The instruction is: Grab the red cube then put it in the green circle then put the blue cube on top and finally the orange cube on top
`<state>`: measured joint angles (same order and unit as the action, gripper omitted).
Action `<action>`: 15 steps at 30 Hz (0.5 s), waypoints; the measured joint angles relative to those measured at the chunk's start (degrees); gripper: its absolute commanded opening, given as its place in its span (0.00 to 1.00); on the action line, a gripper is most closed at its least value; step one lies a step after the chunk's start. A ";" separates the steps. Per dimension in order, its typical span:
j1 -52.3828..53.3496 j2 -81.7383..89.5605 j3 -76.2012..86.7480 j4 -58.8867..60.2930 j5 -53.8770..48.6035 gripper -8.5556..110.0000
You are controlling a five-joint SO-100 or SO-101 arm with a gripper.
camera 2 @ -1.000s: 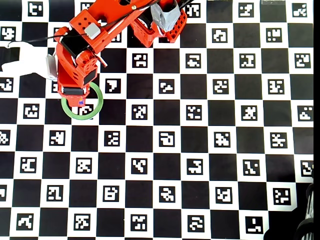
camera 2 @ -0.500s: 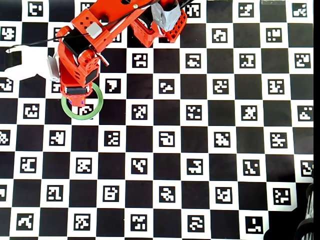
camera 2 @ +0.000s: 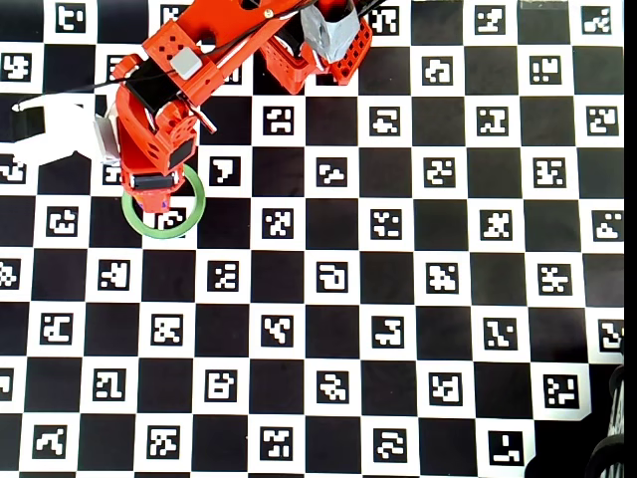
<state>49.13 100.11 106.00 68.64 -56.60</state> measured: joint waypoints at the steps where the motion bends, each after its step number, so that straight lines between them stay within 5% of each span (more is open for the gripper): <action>1: 0.00 0.00 0.35 0.00 0.00 0.09; 15: 0.70 0.00 2.64 -1.58 -0.70 0.09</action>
<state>49.83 100.11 108.63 67.06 -57.30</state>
